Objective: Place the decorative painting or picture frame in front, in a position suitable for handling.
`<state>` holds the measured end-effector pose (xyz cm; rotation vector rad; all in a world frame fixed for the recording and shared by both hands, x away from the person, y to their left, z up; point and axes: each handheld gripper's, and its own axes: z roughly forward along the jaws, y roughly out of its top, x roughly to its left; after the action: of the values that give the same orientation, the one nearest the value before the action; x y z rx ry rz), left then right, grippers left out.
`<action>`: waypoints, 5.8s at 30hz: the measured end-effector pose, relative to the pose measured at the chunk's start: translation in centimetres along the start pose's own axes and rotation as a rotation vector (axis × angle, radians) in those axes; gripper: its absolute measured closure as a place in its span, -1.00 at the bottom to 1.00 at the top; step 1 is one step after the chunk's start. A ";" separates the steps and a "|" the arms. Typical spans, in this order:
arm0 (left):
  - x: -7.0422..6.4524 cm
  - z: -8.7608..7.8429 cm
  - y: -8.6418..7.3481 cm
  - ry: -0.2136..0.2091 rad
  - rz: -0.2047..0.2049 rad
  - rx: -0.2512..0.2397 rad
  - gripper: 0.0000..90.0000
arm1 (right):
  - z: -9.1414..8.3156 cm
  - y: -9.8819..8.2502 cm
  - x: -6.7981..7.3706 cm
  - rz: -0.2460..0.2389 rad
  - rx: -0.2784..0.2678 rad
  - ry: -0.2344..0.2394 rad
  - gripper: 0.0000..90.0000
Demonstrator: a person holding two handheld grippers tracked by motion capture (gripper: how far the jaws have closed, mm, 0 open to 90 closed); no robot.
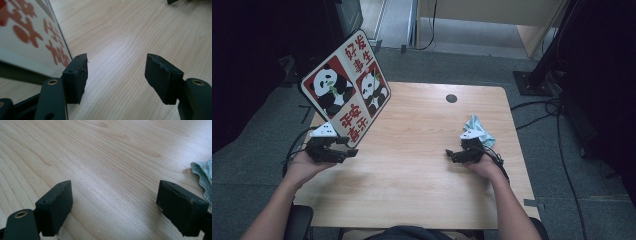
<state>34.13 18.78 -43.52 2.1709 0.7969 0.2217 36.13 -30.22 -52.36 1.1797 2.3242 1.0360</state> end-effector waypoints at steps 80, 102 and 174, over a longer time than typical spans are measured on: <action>10.3 -9.7 14.6 0.167 -0.194 -0.103 0.07 | -0.1 0.0 0.0 0.003 0.003 0.000 -0.70; 11.9 -8.0 20.1 0.195 -0.136 0.033 0.14 | 0.0 0.0 0.0 0.001 0.003 0.000 -0.70; 4.1 -6.1 25.8 0.020 0.047 0.245 0.73 | -0.1 0.0 0.0 0.001 0.001 0.007 -0.68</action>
<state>47.05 12.61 -20.86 2.4225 0.8206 0.1780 36.07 -30.25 -52.33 1.1793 2.3300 1.0410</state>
